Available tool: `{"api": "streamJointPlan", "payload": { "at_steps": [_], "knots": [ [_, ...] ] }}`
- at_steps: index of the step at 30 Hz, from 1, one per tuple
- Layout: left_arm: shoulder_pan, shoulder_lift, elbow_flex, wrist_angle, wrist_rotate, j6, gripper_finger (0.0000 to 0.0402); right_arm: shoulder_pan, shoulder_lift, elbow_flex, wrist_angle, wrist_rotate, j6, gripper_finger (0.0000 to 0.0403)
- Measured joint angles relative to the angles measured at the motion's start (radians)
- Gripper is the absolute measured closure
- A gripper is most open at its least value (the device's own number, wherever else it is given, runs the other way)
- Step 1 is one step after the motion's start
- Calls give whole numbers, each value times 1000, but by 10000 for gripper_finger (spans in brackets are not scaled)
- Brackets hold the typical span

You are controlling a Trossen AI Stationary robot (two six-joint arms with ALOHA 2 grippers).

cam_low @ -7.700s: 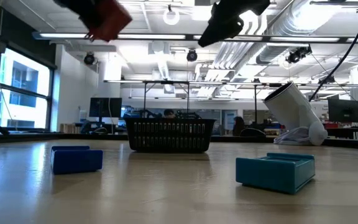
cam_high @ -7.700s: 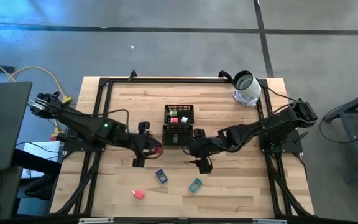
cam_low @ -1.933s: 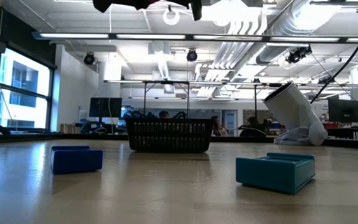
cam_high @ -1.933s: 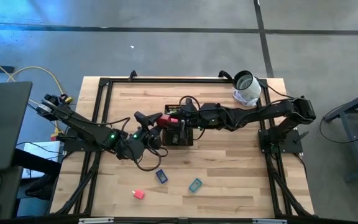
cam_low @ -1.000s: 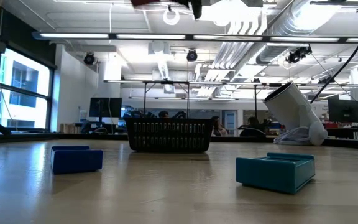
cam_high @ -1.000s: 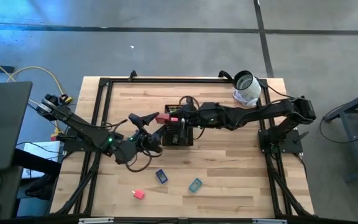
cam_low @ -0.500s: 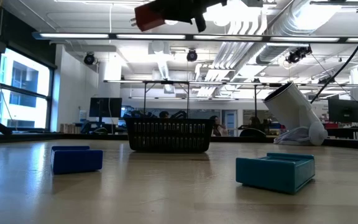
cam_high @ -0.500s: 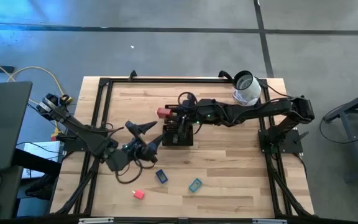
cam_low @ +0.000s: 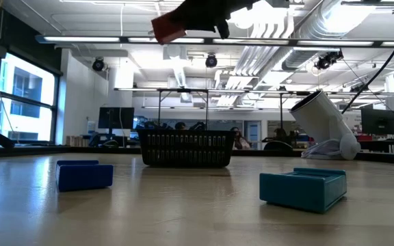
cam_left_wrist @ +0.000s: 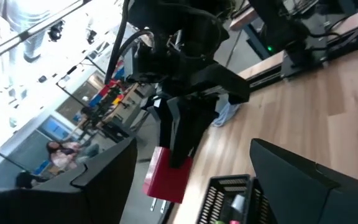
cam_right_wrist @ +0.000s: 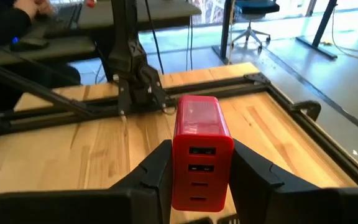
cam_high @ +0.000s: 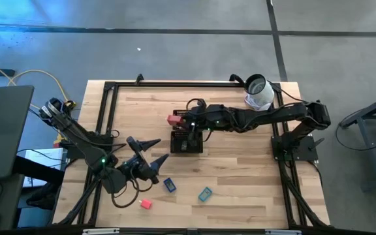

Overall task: Pick & Place Office items
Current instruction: Put the red charger adapter into the top black bin

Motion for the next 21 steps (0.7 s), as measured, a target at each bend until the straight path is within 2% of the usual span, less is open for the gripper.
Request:
{"api": "streamJointPlan", "payload": {
  "at_steps": [4, 12, 21],
  "knots": [
    [-4, 0, 0, -79, 47, -111, 96, 0, -2, 0, -54, 0, -16, 294],
    [15, 0, -1, -287, 247, -386, 96, 0, -2, 0, -172, 34, -18, 294],
    [65, 1, -1, -382, 411, -496, 96, -6, 0, 1, -241, 51, -29, 294]
  ]
}}
